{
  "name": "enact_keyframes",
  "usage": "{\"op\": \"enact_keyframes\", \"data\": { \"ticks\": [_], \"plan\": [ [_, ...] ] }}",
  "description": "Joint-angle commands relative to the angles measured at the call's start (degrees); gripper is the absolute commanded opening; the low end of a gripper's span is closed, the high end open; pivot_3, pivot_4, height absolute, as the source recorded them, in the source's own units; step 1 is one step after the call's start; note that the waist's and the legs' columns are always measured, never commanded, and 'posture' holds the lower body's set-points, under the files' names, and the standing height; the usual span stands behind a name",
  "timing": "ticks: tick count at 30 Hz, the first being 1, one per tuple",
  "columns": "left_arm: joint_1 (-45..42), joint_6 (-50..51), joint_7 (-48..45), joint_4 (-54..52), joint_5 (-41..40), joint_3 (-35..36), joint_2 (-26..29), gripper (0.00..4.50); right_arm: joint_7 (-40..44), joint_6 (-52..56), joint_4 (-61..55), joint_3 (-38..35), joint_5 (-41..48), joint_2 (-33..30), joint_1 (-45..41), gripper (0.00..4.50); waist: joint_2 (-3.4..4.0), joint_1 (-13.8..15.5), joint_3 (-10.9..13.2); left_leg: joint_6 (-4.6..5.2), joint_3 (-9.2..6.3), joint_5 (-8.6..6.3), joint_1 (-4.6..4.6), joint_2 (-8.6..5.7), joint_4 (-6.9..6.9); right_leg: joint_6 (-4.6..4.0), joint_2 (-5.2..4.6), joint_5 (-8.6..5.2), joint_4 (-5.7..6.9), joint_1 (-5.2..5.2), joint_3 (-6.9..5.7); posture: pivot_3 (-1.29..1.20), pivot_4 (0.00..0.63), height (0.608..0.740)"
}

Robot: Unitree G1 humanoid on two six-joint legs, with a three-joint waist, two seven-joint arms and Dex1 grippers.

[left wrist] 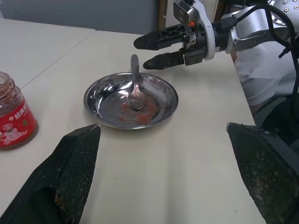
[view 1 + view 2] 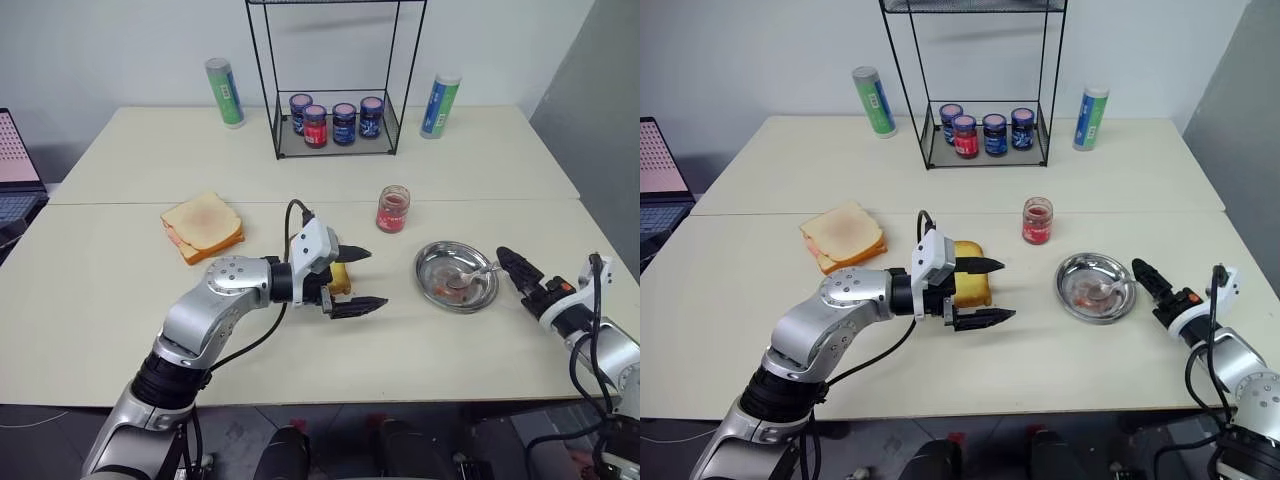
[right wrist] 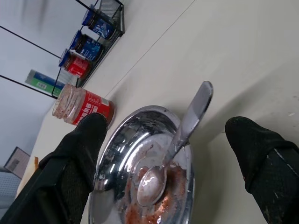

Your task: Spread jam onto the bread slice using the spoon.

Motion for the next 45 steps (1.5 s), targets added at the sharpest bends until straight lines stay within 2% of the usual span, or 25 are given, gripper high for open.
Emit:
{"op": "enact_keyframes", "data": {
  "ticks": [1, 9, 13, 25, 29, 35, 39, 45],
  "plan": [
    [0.35, -0.15, 0.84, -2.96, 0.15, 0.81, 0.03, 4.49, 2.36, -1.09, 2.05, 0.18, 0.29, 0.02, -2.14, 4.50, 0.00, 0.01, 0.00, 0.00, 0.00, 0.00, 0.01, 0.00, 0.00, 0.00, 0.00, 0.00, 0.01, 0.00, 0.00, 0.00, 0.150, 0.740],
    [-0.01, 0.91, 2.12, -3.70, 0.08, 0.45, -0.71, 4.49, 5.07, -3.42, 7.48, 1.42, -2.84, -0.04, -5.39, 4.50, 0.01, 0.00, 0.00, 0.00, 0.00, 0.00, 0.01, 0.01, 0.01, 0.00, 0.00, 0.00, 0.02, 0.00, -0.01, 0.00, 0.150, 0.740],
    [-0.48, 1.06, 2.04, -3.33, 0.11, 0.47, -0.78, 4.50, 6.39, -4.54, 9.50, 1.56, -4.29, -0.60, -6.61, 3.82, 0.01, 0.00, 0.01, 0.00, 0.00, 0.00, 0.01, 0.01, 0.01, 0.00, 0.00, 0.00, 0.04, 0.00, -0.01, 0.00, 0.150, 0.740],
    [-0.57, 1.79, 2.86, -3.52, -0.26, 0.84, -1.10, 4.50, 8.06, -4.97, 8.78, 1.08, -5.43, -0.37, -5.71, 0.85, 0.01, 0.00, 0.01, 0.00, 0.00, 0.00, 0.01, 0.01, 0.01, 0.00, 0.00, 0.00, 0.04, 0.00, -0.01, 0.00, 0.150, 0.740],
    [-0.46, 1.76, 2.79, -3.35, -0.27, 1.23, -0.77, 4.50, 8.44, -4.66, 8.46, 1.05, -5.16, -0.52, -5.31, 0.07, 0.01, 0.00, 0.00, 0.00, 0.00, 0.00, 0.02, 0.01, 0.01, 0.00, 0.00, 0.00, 0.03, 0.00, -0.01, 0.00, 0.150, 0.740],
    [-0.28, 1.90, 2.65, -3.06, -0.25, 2.06, -0.17, 4.50, 8.08, -4.12, 6.78, 1.11, -4.81, -0.81, -5.17, 0.07, 0.02, 0.01, 0.00, 0.00, -0.01, 0.00, 0.03, 0.01, 0.02, 0.00, 0.00, 0.00, 0.04, 0.02, -0.02, 0.00, 0.150, 0.740],
    [0.03, 2.62, 3.14, -2.89, -1.15, 3.79, 0.15, 4.50, 5.64, -2.72, 0.63, 1.97, -3.59, -1.18, -5.82, 0.07, 0.04, -0.02, 0.02, 0.00, -0.01, 0.00, 0.02, 0.01, 0.02, 0.00, 0.00, 0.00, 0.05, 0.00, -0.01, 0.00, 0.150, 0.740],
    [2.92, 3.89, 2.33, -5.15, -3.42, 6.94, 2.14, 4.50, -4.75, 0.31, -9.43, 1.72, 6.07, 0.17, -12.54, 0.07, 0.11, -0.46, 0.05, 0.00, 0.00, 0.00, 0.01, 0.03, 0.01, 0.00, 0.00, 0.00, 0.09, -0.04, 0.01, 0.00, 0.150, 0.740]
  ]
}}
